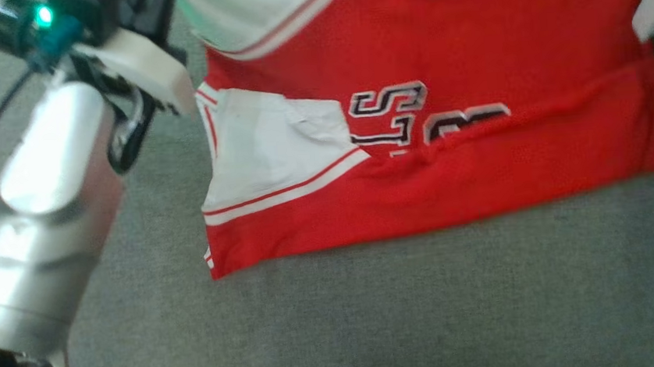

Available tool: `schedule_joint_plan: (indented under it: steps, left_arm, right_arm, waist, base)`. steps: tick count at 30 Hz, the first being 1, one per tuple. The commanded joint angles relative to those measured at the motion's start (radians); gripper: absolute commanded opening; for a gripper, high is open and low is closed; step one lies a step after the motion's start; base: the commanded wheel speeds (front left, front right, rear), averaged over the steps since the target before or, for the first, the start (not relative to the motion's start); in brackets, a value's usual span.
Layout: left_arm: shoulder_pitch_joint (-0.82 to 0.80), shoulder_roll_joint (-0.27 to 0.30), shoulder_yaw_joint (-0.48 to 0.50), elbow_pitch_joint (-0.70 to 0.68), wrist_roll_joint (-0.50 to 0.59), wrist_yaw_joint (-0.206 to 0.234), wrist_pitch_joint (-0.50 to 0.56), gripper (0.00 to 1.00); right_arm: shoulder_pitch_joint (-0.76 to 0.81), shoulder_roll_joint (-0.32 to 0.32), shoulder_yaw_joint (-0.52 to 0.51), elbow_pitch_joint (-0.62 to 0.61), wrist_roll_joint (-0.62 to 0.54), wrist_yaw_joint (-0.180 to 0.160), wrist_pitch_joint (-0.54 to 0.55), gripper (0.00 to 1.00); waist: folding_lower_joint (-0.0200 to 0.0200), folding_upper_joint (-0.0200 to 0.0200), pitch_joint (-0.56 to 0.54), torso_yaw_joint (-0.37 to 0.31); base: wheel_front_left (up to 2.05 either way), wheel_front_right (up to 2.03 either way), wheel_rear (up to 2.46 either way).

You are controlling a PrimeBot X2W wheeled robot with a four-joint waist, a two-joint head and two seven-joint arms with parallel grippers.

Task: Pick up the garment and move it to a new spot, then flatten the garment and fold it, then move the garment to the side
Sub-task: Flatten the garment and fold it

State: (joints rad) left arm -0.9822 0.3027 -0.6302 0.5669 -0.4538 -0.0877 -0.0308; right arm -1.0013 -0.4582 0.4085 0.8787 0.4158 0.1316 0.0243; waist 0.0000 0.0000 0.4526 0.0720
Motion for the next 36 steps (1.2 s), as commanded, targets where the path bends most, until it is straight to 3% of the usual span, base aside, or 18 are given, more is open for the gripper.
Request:
schedule_joint_plan:
  steps: [1,10,19,28,36]
  left_arm:
    - [-0.071,0.046,0.048,-0.013,0.002,0.010,-0.013,0.00]
    - [-0.222,0.047,0.068,0.096,0.035,0.034,-0.082,0.00]
    - [-0.357,0.000,0.069,0.262,0.067,0.053,-0.201,0.00]
    - [-0.328,-0.030,0.056,0.323,0.073,0.030,-0.228,0.00]
    - [-0.185,-0.027,0.018,0.265,0.084,-0.010,-0.231,0.00]
  right_arm:
    - [-0.039,-0.010,0.002,-0.037,0.032,-0.001,-0.030,0.00]
    - [-0.133,0.008,0.026,-0.073,0.131,-0.001,-0.152,0.00]
    - [-0.183,0.022,0.056,-0.054,0.202,-0.001,-0.237,0.00]
    - [-0.134,-0.018,0.139,-0.033,0.267,-0.001,-0.215,0.00]
    - [-0.033,-0.115,0.254,-0.049,0.346,-0.001,-0.168,0.00]
  waist:
    - [0.0000,0.0000,-0.001,-0.014]
    - [0.0000,0.0000,0.017,-0.055]
    - [0.0000,0.0000,0.026,-0.065]
    - [0.0000,0.0000,0.009,-0.045]
    - [0.0000,0.0000,-0.038,-0.009]
  base:
    - [0.00,0.00,0.00]
    - [0.00,0.00,0.00]
    - [0.00,0.00,0.00]
    - [0.00,0.00,0.00]
    - [0.00,0.00,0.00]
